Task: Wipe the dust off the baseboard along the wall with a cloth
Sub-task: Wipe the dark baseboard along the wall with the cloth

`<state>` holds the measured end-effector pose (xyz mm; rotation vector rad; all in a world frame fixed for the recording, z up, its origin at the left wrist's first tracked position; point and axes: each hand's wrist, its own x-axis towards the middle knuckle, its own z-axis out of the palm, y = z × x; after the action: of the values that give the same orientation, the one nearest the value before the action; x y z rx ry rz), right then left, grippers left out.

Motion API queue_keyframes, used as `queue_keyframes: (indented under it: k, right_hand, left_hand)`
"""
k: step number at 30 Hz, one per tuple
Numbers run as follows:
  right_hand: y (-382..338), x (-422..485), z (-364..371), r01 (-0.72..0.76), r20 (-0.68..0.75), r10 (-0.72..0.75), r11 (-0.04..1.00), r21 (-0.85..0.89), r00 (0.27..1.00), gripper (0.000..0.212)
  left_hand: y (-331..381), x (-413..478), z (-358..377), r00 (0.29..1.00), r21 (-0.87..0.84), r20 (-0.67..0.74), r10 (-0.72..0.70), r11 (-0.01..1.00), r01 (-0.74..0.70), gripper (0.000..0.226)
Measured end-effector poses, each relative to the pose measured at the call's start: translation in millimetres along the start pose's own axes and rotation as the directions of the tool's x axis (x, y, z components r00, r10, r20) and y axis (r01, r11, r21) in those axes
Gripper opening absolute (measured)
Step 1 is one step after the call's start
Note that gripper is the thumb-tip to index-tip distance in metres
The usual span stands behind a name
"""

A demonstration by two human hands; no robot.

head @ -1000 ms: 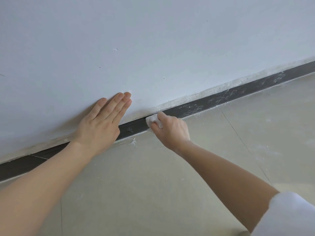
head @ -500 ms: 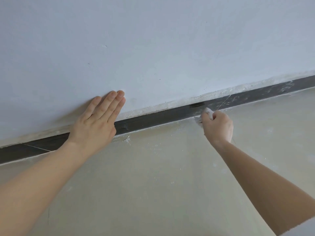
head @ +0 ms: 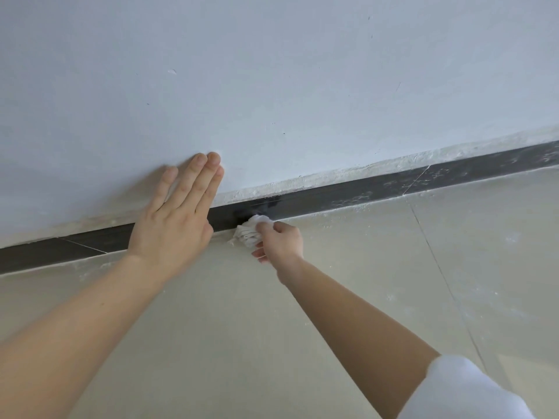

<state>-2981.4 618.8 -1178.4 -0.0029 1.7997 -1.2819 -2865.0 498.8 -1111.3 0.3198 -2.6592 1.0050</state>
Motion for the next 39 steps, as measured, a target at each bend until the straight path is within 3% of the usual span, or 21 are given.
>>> queue_keyframes:
  k: [7, 12, 17, 20, 23, 25, 28, 31, 39]
  right_hand:
    - [-5.4, 24.6, -89.1, 0.067, -0.293, -0.047, 0.996, 0.059, 0.955, 0.028]
    - [-10.7, 33.2, -147.3, 0.071, -0.468, 0.013, 0.984, 0.161, 0.883, 0.029]
    - [-23.2, 17.2, -191.9, 0.199, -0.666, 0.040, 0.940, 0.279, 0.745, 0.021]
    - [-15.8, 4.4, -184.4, 0.180, -0.608, -0.026, 0.964, 0.194, 0.793, 0.020]
    - [-3.6, -2.2, -149.9, 0.103, -0.346, -0.071, 0.992, 0.073, 0.935, 0.021]
    - [-0.6, -1.1, -123.2, 0.028, -0.144, -0.022, 0.999, 0.041, 0.989, 0.023]
    - [-5.8, 8.5, -94.8, -0.096, -0.006, 0.099, 0.980, 0.174, 0.995, 0.021]
    - [-11.5, 21.9, -91.7, -0.161, -0.043, 0.183, 0.938, 0.307, 0.982, 0.017]
    - [-10.3, 50.6, -154.3, -0.028, -0.321, 0.196, 0.887, 0.460, 0.927, 0.026]
  left_hand:
    - [16.9, 6.4, -5.2, 0.996, -0.033, 0.058, -0.070, 0.997, 0.072, 0.077]
    - [29.9, 24.1, -8.2, 0.995, 0.034, 0.008, 0.100, 0.994, -0.100, 0.070]
    - [43.4, 72.2, -19.9, 0.967, 0.026, -0.125, 0.224, 0.975, -0.222, 0.072]
    - [44.1, 96.8, -24.2, 0.958, 0.050, -0.140, 0.252, 0.968, -0.247, 0.071]
    - [46.9, 108.5, -24.1, 0.953, 0.083, -0.106, 0.285, 0.957, -0.277, 0.070]
    - [49.6, 109.9, -22.3, 0.948, 0.117, -0.075, 0.310, 0.946, -0.301, 0.071]
    - [51.7, 109.4, -21.5, 0.948, 0.116, -0.067, 0.310, 0.947, -0.301, 0.074]
    - [51.0, 110.0, -23.2, 0.946, 0.108, -0.072, 0.315, 0.946, -0.306, 0.076]
    - [50.6, 108.4, -18.8, 0.944, 0.091, -0.073, 0.321, 0.945, -0.314, 0.073]
